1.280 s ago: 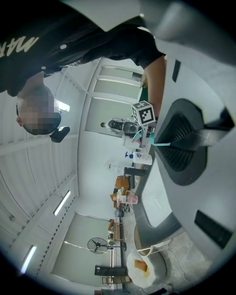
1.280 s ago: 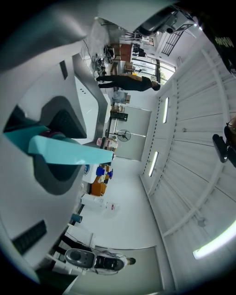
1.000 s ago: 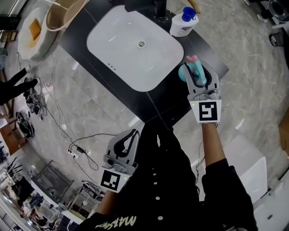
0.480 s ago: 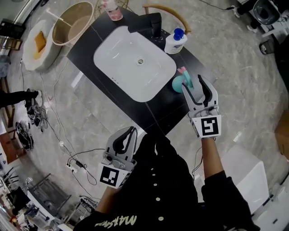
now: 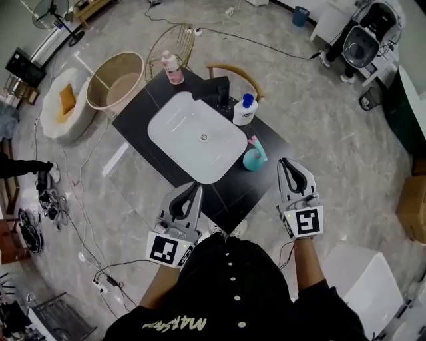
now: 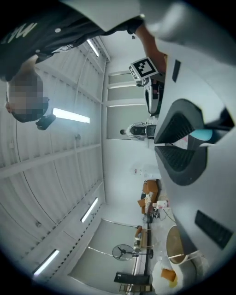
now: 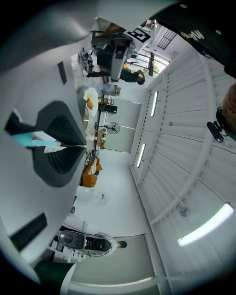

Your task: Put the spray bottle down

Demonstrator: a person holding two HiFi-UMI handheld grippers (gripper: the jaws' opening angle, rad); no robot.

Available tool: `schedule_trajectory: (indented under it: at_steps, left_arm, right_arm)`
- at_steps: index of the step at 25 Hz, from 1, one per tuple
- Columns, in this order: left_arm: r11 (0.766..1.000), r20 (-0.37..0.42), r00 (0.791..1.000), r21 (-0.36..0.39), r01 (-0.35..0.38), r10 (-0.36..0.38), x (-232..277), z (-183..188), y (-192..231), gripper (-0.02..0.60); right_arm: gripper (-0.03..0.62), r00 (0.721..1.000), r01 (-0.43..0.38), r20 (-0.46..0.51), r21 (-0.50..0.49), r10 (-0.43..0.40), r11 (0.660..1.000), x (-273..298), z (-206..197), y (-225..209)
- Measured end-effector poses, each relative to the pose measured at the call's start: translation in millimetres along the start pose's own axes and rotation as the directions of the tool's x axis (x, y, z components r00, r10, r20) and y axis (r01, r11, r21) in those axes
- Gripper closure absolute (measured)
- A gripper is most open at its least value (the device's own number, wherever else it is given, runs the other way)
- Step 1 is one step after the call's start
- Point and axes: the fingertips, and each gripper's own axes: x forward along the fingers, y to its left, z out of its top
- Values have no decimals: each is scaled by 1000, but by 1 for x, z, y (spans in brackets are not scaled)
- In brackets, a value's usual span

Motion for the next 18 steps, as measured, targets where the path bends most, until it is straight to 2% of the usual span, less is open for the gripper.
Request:
schedule_trajectory:
  at_steps: [6, 11, 18]
  left_arm:
    - [999, 64, 997, 30, 30, -32, 16, 28, -4, 557]
    - [997, 85, 994, 47, 63, -66, 24, 41, -14, 558]
    - [994, 117, 989, 74, 81, -89, 32, 58, -20, 558]
  right_arm:
    - [598, 998, 18, 57, 8, -18, 1000, -22, 44, -5]
    - [599, 992, 20, 121, -6, -19, 1000, -44, 77, -6]
    - [599, 979, 97, 174, 51, -104, 994, -75, 96, -22]
